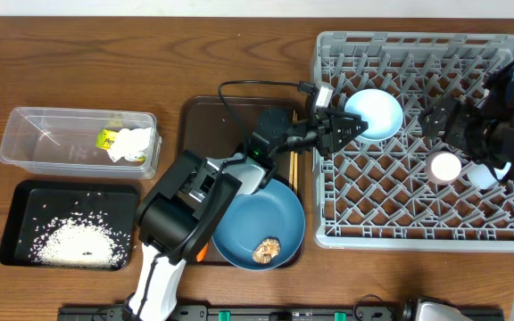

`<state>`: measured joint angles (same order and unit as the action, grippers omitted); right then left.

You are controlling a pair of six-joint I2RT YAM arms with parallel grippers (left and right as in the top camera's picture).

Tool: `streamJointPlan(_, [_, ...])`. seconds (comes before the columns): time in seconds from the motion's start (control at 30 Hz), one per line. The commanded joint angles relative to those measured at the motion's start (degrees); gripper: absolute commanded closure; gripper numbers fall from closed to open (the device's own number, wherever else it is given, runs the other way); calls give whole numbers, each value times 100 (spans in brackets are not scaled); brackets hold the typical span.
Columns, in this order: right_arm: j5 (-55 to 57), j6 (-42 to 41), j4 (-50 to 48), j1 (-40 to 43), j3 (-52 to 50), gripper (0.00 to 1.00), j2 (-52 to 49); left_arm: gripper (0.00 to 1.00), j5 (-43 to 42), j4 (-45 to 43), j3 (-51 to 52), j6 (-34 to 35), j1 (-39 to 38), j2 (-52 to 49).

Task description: Sort waste into correct bins and load items into the dishwasher rack

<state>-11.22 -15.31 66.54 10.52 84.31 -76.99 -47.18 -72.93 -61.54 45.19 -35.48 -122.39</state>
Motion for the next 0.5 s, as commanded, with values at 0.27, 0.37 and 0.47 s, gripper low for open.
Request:
streamJointPlan(0.27, [-474, 317, -107, 11, 22, 14, -289, 59, -275, 1486, -111, -566, 555, 1320])
streamJointPlan(0.37, [-654, 319, -236, -79, 22, 22, -619, 50, -103, 3045, -111, -1073, 763, 1902])
streamJointPlan(0.47, [-717, 317, -391, -162, 22, 25, -1005, 50, 310, 4942, -111, -1617, 1010, 2520])
